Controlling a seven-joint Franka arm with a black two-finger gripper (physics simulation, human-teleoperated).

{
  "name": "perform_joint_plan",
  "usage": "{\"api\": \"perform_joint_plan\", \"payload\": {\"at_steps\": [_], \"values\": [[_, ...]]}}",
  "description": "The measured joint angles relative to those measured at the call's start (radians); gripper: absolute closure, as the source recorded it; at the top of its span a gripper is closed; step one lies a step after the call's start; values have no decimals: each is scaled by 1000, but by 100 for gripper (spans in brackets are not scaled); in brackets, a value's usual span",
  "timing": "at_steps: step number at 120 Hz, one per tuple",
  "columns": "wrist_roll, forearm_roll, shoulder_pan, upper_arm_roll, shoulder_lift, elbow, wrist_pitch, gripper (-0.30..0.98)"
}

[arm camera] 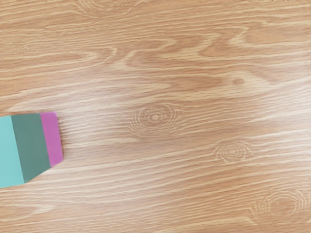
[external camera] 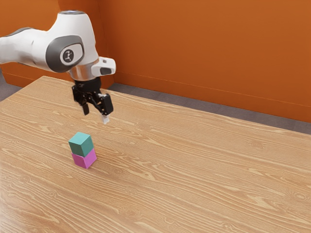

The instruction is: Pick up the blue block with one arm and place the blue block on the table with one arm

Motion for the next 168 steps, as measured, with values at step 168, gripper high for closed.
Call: {"api": "perform_joint_plan", "payload": {"at_steps": [168], "values": [[119, 64, 240, -11, 207, -70, 223, 0]]}}
